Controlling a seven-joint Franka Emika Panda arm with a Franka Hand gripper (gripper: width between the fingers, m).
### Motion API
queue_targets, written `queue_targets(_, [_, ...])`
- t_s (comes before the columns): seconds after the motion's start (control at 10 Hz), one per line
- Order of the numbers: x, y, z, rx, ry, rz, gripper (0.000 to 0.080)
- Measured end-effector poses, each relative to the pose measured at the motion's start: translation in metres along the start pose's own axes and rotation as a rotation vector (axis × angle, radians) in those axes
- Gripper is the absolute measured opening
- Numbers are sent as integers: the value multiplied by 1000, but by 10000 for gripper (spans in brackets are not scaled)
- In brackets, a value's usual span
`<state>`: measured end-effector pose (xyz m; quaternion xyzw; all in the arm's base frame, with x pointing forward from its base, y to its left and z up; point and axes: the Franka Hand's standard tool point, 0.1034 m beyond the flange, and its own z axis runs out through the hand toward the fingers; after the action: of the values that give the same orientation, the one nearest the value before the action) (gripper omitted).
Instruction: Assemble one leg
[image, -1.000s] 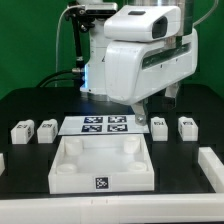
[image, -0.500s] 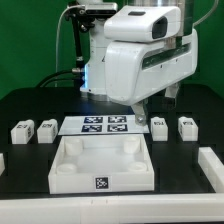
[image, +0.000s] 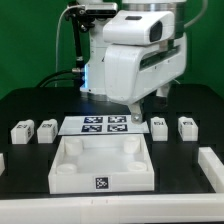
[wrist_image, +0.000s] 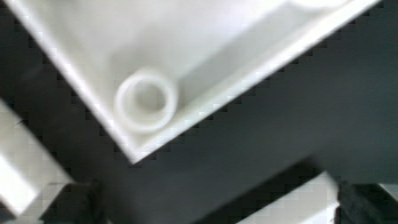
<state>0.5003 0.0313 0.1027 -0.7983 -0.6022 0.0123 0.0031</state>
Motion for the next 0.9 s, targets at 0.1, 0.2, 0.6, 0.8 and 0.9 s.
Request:
queue_targets(0.1, [-28, -19, 7, 9, -3, -161, 650])
queue_targets(0.2, [-48, -32, 19, 19, 0, -287, 650])
queue_targets(0.6, [-81, -44, 72, 90, 24, -396, 650])
queue_targets(0.8, [-79, -45, 91, 119, 31, -377, 650])
queue_targets(0.9, [-79, -44, 93, 132, 29, -362, 650])
